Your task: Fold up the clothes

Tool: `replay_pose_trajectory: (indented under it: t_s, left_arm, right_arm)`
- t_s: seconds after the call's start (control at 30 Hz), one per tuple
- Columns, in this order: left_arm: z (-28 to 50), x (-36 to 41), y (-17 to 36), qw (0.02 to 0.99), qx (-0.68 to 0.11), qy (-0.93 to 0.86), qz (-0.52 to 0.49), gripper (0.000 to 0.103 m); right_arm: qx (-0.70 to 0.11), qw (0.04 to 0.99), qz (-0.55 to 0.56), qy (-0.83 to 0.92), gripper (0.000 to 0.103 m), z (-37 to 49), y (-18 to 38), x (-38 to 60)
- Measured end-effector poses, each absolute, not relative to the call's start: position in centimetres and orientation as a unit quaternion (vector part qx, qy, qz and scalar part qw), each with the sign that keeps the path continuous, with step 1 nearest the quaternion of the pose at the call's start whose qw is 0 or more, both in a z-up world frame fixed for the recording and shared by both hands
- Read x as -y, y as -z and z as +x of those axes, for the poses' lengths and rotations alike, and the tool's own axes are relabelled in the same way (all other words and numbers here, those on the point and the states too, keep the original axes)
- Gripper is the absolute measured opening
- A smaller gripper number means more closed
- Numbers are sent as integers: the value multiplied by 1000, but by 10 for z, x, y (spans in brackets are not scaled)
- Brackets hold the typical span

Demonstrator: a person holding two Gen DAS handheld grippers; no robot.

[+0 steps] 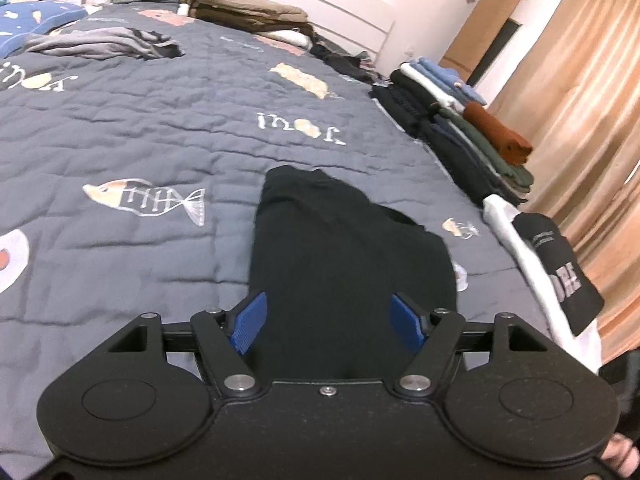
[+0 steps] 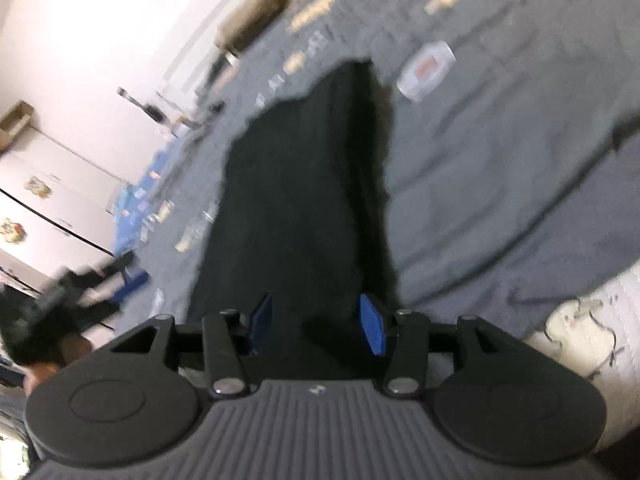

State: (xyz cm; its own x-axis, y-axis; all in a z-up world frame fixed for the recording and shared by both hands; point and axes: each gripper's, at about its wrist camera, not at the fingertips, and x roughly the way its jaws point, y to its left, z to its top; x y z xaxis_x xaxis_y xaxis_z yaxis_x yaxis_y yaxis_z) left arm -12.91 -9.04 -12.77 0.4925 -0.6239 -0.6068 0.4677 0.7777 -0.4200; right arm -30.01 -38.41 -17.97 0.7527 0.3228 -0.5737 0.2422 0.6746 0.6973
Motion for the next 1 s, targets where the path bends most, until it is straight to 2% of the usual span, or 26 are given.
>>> replay_pose_trajectory:
  t_s: [0.17,0.37,0.5,0.73,1.0]
  left_arm:
    - [-131,91,134,861,-397,311,-70,68]
    - [-126,79,137,864,-397,302,-67,68]
    - [-116,69,136,872,-385,295,-72,68]
    - [-57,60,144,861,-387,300,-140,67]
    - [-51,83,165,846,-419,321,-73,66]
  right_arm:
    - [-324,878,344,-70,48,-261,139,379]
    - [-325,893,285,-123,55,-182,116,365]
    - [-327,898,268,-124,56,-144,118,356]
    - [-337,895,269,-112,56,-118,140,346]
    - [-346,888,273,-127,57,-65,135,351]
